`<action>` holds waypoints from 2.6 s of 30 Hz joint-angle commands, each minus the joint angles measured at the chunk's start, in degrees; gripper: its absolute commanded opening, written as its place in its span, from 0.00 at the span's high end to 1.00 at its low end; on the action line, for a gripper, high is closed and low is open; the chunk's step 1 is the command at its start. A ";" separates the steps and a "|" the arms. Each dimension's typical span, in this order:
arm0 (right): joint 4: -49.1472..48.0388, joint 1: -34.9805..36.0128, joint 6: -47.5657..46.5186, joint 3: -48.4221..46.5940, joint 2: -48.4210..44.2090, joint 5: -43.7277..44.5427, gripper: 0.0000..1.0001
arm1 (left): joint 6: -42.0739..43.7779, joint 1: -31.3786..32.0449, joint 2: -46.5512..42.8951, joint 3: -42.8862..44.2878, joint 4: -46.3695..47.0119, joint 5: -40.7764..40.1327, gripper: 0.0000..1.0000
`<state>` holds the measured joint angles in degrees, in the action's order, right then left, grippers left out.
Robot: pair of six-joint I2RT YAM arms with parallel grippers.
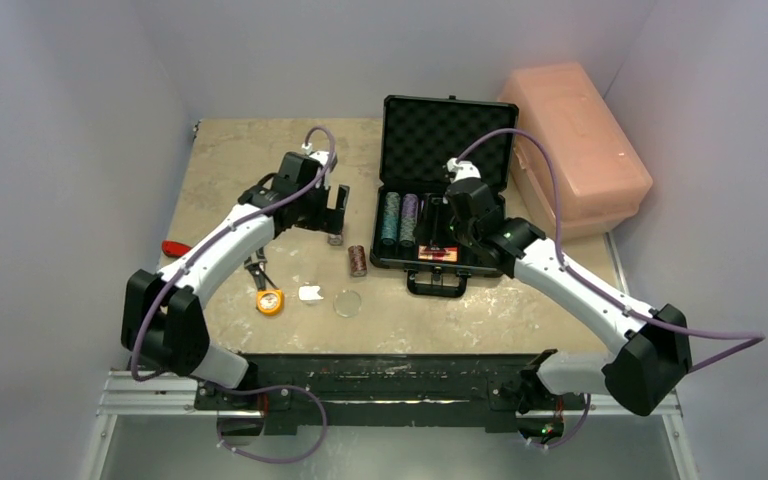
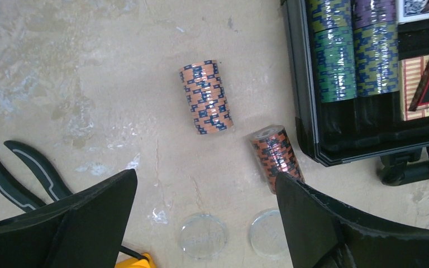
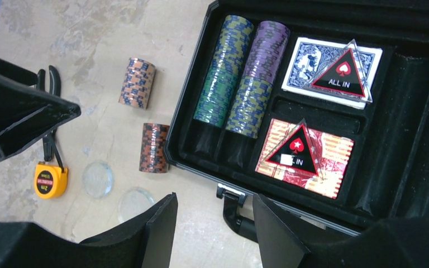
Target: Pack up texas hold em set
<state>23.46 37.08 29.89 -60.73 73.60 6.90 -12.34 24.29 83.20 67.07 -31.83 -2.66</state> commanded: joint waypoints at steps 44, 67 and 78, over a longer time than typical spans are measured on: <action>-0.85 -0.17 -1.23 3.42 -4.63 -3.04 0.42 | -4.18 -3.06 26.27 17.23 -11.56 2.83 0.40; -1.49 -0.19 -1.29 3.94 -4.32 -3.13 0.42 | -7.58 -4.61 30.54 19.54 -9.63 6.80 0.41; -1.59 -0.19 -1.50 3.95 -4.25 -3.12 0.42 | -7.81 -4.61 32.26 20.51 -10.21 5.47 0.47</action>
<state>23.14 37.06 29.32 -56.95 70.04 4.32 -19.11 19.90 114.08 85.41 -42.50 3.31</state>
